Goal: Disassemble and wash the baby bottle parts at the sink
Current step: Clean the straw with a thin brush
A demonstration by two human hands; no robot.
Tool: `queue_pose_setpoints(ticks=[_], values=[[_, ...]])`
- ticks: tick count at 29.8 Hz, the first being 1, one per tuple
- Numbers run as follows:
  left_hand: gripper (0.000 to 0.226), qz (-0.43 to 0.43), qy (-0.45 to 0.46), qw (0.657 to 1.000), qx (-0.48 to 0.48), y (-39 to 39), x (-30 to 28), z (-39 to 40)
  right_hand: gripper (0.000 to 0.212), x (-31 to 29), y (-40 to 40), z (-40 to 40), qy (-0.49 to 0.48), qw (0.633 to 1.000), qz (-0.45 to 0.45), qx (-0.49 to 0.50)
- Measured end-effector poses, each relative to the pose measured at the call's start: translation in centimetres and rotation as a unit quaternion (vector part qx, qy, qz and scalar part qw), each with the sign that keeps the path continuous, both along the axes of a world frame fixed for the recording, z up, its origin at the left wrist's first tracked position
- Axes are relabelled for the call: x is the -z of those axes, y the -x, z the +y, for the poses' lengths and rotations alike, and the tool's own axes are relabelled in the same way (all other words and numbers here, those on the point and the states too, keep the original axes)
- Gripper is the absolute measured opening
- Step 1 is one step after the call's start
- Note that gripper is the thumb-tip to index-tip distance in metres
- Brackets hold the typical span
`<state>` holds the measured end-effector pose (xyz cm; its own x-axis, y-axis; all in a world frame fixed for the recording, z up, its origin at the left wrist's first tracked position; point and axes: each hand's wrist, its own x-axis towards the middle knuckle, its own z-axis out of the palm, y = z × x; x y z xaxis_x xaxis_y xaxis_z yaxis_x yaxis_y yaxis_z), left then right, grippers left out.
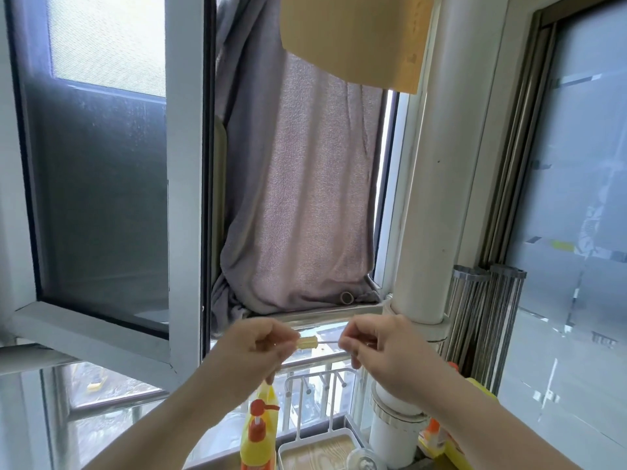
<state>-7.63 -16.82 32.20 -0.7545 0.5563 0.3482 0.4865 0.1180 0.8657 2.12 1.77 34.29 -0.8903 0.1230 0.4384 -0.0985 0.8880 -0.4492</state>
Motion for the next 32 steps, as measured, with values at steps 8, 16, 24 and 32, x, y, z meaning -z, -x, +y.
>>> queue_pose_setpoints(ticks=[8,16,24,32], values=[[0.019,-0.261,-0.296,0.917,0.059,0.0,-0.3,0.1,0.016,1.2,-0.5,-0.5,0.171,0.984,-0.029,-0.030],[0.020,-0.029,-0.122,0.987,-0.101,1.7,0.4,-0.3,0.016,1.7,-1.5,0.9,0.151,0.983,-0.099,0.009],[0.020,0.231,0.025,0.972,-0.016,-0.6,0.6,0.0,0.010,-2.8,-1.9,0.3,-0.085,0.994,0.071,0.000],[0.018,0.257,0.016,0.966,-0.017,-0.7,0.1,-0.4,0.009,-3.6,-2.5,0.2,-0.152,0.986,0.071,-0.010]])
